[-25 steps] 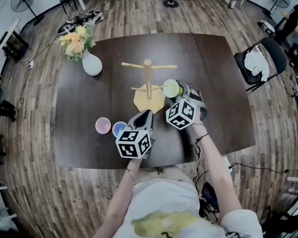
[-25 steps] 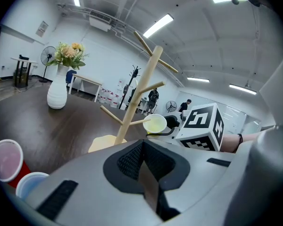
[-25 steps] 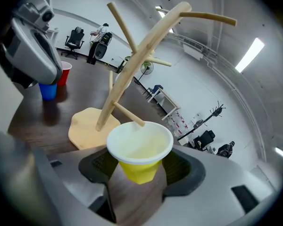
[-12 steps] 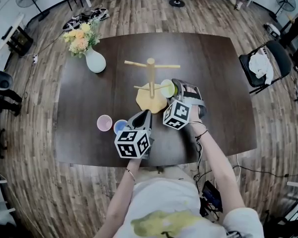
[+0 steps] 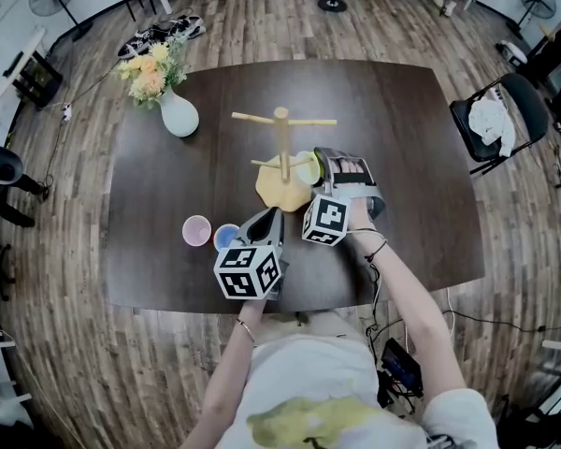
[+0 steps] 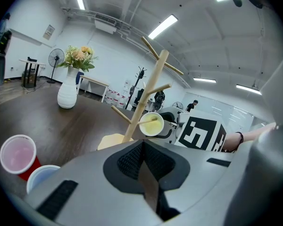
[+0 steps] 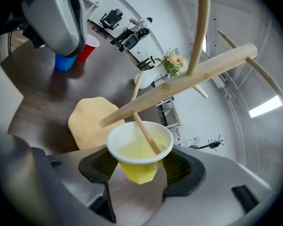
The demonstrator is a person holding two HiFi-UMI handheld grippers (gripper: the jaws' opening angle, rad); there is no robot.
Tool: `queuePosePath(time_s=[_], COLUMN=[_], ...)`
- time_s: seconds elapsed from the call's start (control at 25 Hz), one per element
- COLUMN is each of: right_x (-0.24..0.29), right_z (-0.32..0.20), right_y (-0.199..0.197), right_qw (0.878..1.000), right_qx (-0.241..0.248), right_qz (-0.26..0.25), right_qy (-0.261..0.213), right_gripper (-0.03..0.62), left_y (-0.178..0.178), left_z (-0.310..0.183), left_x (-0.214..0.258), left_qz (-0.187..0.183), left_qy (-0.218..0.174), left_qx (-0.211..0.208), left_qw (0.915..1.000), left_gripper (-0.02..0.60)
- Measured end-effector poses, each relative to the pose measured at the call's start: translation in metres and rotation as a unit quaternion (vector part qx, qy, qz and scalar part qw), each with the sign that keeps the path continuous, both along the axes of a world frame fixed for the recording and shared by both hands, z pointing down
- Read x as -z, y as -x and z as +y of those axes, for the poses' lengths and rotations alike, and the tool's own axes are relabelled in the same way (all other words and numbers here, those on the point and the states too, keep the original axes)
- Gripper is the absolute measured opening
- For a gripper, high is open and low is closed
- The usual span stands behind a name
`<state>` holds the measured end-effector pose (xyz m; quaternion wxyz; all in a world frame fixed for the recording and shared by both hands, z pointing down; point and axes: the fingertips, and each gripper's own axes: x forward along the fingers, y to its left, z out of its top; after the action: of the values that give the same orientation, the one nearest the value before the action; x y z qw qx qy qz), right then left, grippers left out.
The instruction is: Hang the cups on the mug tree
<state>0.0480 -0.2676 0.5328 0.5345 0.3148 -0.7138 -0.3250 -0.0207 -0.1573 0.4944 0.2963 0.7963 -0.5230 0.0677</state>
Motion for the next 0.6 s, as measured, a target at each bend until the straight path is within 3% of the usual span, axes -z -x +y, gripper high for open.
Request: queuePosePath(time_s=[0.6], right_x=[0.008], right_z=[0.006], right_y=[0.021], right_qw=[0.996], right_qx=[0.048], right_qz=[0.062], right_qy=[-0.050], right_gripper=[0.296], left_y=[0.009], left_z=[0.002], left_x=[-0.002], left_qz=[-0.002], left_qy=[0.001], left_qx=[0.011], left_qw=[0.9999], left_gripper=[0.017])
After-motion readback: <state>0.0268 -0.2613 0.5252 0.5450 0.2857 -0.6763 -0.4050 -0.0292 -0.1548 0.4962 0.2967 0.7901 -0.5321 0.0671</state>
